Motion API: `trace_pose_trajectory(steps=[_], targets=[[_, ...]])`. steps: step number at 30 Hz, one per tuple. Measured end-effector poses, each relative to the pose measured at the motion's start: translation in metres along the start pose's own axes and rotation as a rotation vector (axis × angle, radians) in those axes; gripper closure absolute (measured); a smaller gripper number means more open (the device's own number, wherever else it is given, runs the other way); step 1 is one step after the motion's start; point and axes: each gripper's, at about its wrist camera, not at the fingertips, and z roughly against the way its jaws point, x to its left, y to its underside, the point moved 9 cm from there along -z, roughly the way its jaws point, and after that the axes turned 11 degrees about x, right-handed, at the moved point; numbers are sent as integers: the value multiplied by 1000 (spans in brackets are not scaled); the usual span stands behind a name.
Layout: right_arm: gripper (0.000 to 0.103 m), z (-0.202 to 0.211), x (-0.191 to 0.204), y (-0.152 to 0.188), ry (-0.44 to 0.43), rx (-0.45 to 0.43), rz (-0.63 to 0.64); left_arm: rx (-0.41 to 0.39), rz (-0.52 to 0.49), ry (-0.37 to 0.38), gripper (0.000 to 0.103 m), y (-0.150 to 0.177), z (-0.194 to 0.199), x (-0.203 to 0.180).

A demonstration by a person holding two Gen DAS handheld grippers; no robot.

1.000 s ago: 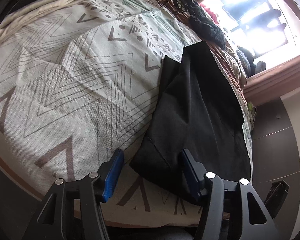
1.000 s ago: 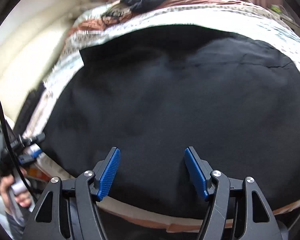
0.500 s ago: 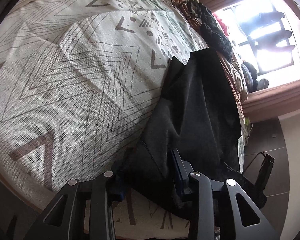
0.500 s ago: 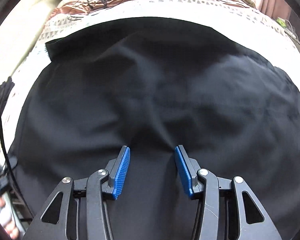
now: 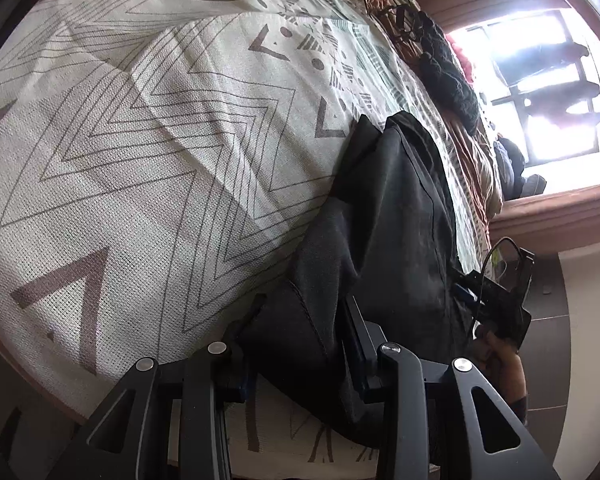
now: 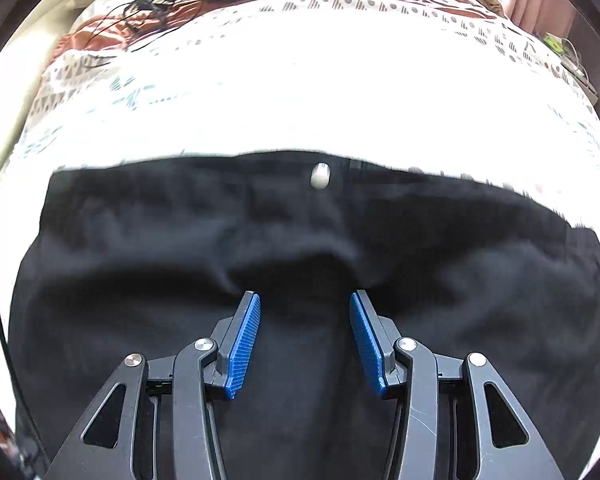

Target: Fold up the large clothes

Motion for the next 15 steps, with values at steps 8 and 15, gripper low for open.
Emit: trace_pose_trajectory(steps=[8,15], targets=[[59,-10,-17,-40,-49,-14,-39,18,3,18,65,-1,1,1],[66,48,-22,-15,-160,-67,-65,43,13,101,49,0,3,-2]])
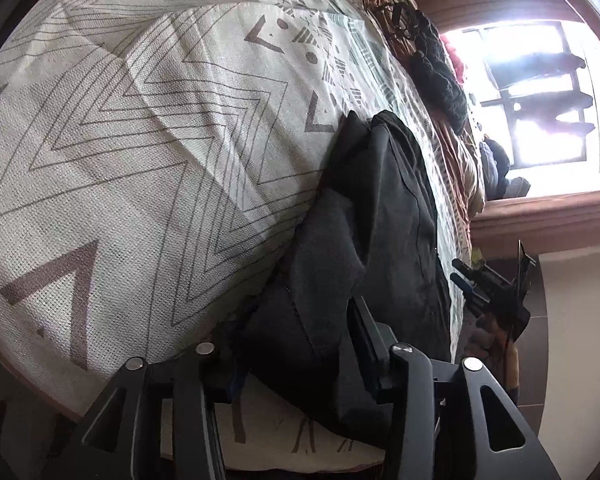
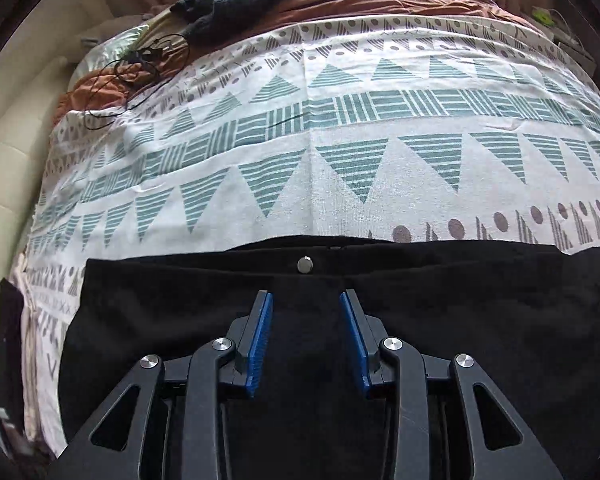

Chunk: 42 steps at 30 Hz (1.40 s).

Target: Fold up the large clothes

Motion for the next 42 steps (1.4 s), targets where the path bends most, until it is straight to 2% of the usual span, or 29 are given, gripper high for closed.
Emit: trace_pose_trajectory(steps=[2,7,13,16,17,18,19,20,23,29,33,42], targets=[[66,16,3,18,-28,-11,12,6,-9,10,43,-1,-3,-4],[66,46,3,73,-82,-32,23,14,-13,-21,43,-2,-10,-11],[67,50,6,142,-140,-10,22,21,-8,-11,43,9,-11,-14],[75,50,11,174,-147,-3,33,5,-11,-21,43,6,-14,-14],[75,49,13,184,-144,-2,38,-1,-18,-31,49,5,-15,-15],[75,48,15,192,-141,1,42,-8,-20,-48,63,4,-15,-14],[75,46,17,202,-141,6,45,-9,-14,-43,68,4,-16,-14],[76,44,17,210,-135,11,47,-10,-2,-21,78,4,-16,-14],[76,38,16,232,-93,19,50,-27,-19,-9,85,6,-10,-22],[75,40,16,256,-46,-29,66,-70,-89,17,90,10,9,-54],[74,21,11,265,-37,-17,48,-89,-140,58,91,17,17,-84],[74,15,0,271,-97,-54,-21,-76,-296,135,92,44,22,-175]])
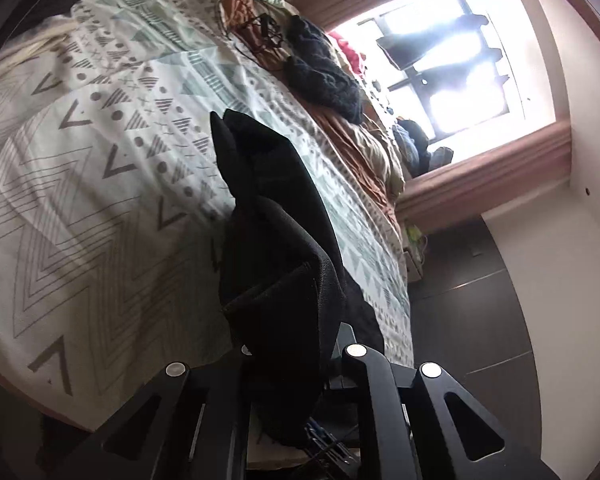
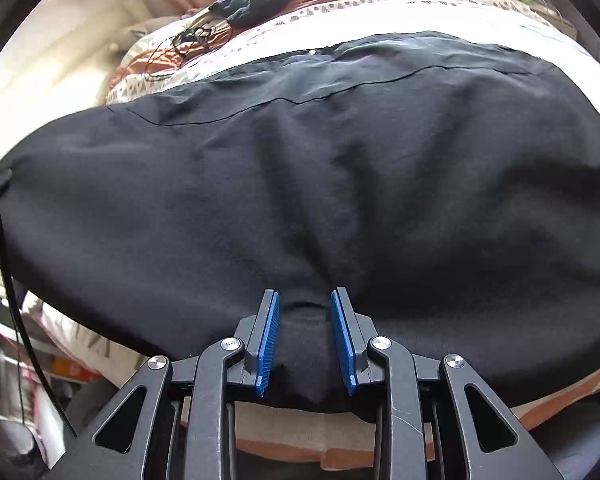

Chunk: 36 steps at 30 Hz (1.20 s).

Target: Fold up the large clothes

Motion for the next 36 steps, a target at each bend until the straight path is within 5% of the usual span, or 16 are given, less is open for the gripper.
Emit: trace_pose_trajectory(steps=[9,15,23,36], targets=[[75,28,-12,4,-149,42,-54,49,-131,17,93,9,-24,-75],[69,94,-46,-5,-182,-83,-112,88,-193,14,93,23,-49,-110],[66,171,-131,0,-156,-248,-261,168,-260,12,93,49,-92,-145],[66,196,-221,41,-144,-273,-412,383,-339,-34,91,122,-191,-168]])
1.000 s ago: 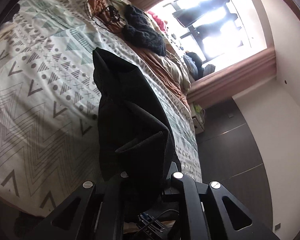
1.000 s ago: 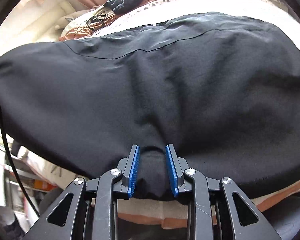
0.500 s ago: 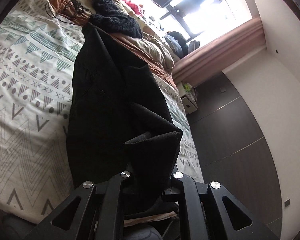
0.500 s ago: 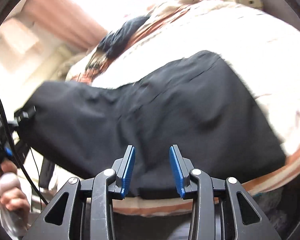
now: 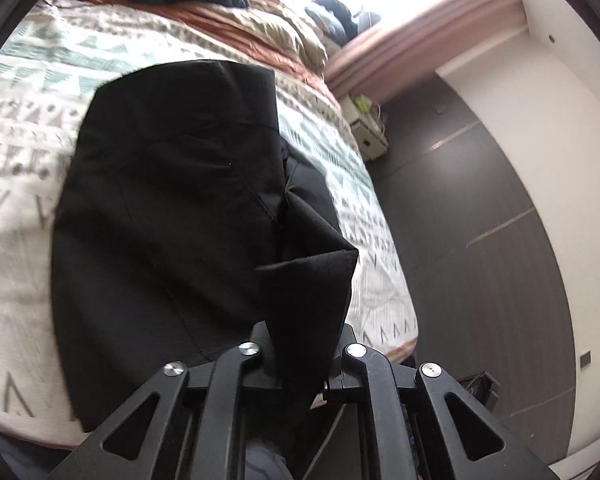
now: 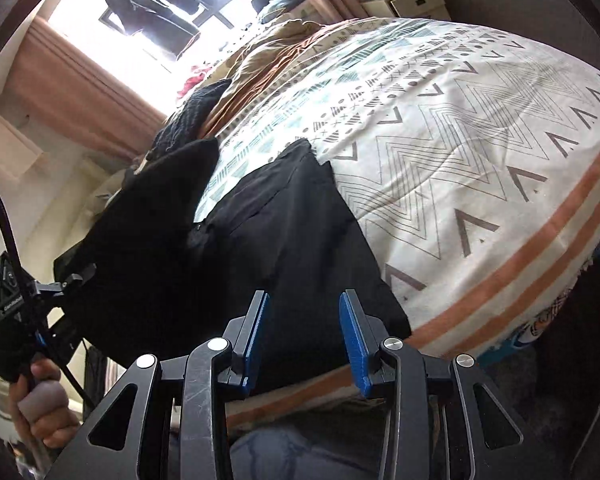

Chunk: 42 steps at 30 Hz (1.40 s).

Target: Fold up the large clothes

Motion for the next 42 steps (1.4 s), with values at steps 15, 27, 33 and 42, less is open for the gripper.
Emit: trace_pose_trajectory(steps=[15,27,33,42], targets=[[34,-28,41,8,-146,99,42,22,14,-25,28,15,15,31],[92,-90,65,14,-175,174,77,-19,154,-167,28,22,53,133],[95,-52,71,-7,-202,33,124,4,177,-186,28,29,42,145],[96,-40,7,-22,-183,0,0,58,151,-194,46,37,7,139]])
